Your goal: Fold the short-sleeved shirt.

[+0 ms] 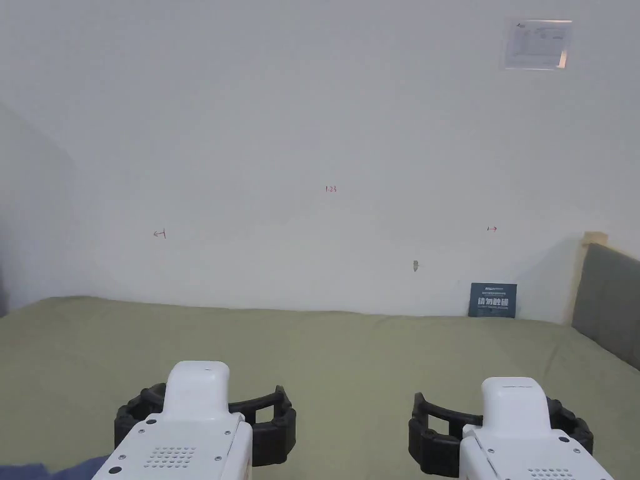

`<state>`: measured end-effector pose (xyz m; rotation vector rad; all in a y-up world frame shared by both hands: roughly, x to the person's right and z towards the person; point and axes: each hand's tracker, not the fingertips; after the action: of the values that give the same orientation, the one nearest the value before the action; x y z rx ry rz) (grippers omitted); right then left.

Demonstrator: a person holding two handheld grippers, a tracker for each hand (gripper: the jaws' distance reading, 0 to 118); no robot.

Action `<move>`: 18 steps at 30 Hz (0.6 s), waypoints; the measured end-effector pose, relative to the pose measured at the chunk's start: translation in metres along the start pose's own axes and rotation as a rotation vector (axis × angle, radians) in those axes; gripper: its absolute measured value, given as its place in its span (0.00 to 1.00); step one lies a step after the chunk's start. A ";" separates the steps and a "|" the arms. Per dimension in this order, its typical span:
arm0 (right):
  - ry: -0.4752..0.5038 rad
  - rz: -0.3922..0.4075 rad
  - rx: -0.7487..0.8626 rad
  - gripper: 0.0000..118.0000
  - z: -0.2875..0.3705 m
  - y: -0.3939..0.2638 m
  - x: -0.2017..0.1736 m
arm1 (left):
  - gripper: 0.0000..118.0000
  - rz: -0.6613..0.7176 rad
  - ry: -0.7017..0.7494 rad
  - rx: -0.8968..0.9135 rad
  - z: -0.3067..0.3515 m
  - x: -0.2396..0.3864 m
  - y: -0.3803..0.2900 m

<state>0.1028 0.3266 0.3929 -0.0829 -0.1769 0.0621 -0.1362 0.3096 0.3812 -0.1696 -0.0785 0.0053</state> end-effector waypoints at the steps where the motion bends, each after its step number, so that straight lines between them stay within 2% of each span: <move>1: 0.005 -0.003 0.000 1.00 0.000 0.000 0.000 | 1.00 -0.001 -0.008 0.004 0.002 0.000 0.001; 8: 0.009 -0.028 -0.007 1.00 -0.002 -0.001 0.002 | 1.00 0.011 -0.008 0.031 0.005 0.002 0.004; 18: 0.014 0.016 -0.008 1.00 -0.002 0.000 0.002 | 1.00 0.008 0.004 0.029 0.006 0.001 0.005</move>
<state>0.1046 0.3265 0.3916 -0.0931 -0.1628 0.0772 -0.1355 0.3152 0.3862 -0.1415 -0.0739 0.0138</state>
